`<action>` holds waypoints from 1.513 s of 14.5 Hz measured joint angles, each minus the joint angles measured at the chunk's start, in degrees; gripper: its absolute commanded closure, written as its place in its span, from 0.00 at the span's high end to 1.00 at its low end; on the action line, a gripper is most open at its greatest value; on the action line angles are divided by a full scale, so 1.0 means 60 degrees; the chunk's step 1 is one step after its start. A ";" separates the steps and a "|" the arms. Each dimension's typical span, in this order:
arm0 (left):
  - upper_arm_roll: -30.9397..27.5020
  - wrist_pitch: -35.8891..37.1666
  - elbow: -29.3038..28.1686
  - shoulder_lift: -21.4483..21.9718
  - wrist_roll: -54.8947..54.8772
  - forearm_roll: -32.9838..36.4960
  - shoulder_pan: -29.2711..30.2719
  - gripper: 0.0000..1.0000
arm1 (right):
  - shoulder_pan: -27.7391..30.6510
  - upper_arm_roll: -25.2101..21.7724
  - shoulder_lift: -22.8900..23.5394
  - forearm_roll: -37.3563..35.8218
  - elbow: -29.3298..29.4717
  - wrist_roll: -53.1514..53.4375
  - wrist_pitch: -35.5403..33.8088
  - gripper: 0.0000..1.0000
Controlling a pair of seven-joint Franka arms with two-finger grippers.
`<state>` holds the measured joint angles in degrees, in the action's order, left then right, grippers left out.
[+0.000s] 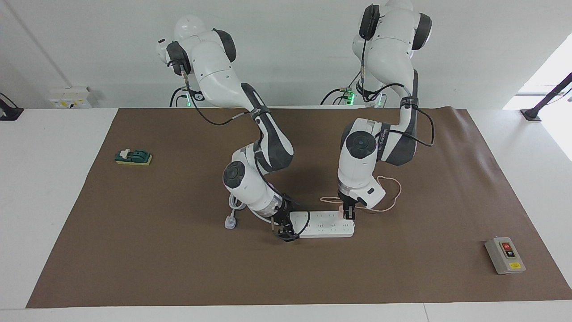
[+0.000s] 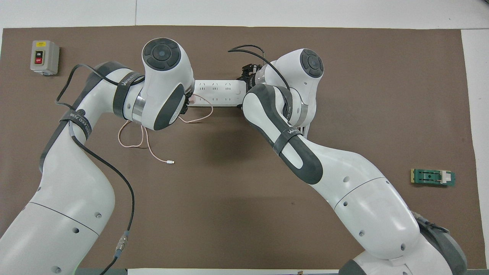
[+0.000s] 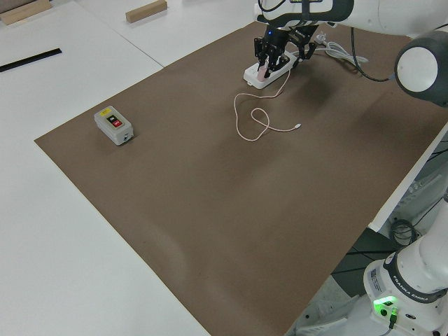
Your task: Unplug charger and place it aside
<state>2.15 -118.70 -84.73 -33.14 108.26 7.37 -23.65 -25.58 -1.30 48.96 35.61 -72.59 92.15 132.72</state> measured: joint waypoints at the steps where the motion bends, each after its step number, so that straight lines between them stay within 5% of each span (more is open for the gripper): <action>1: 0.0000 0.0000 0.0000 0.0000 0.0000 0.0000 0.0000 0.00 | 0.0000 0.0000 0.0000 0.0000 0.0000 0.0000 0.0000 0.00; 15: 0.0002 0.0204 0.0150 -0.0012 0.0065 -0.0009 0.0014 0.00 | 0.0000 0.0000 0.0011 0.0000 0.0001 0.0016 0.0015 0.00; 22: -0.0099 0.2170 0.1622 0.0393 -0.0032 0.0001 0.0081 0.00 | -0.0001 0.0000 0.0010 0.0000 0.0004 0.0012 0.0014 0.00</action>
<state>1.56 -105.68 -75.00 -30.78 108.07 7.38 -23.17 -25.58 -1.30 49.02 35.61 -72.56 92.22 132.80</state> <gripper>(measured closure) 0.982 0.066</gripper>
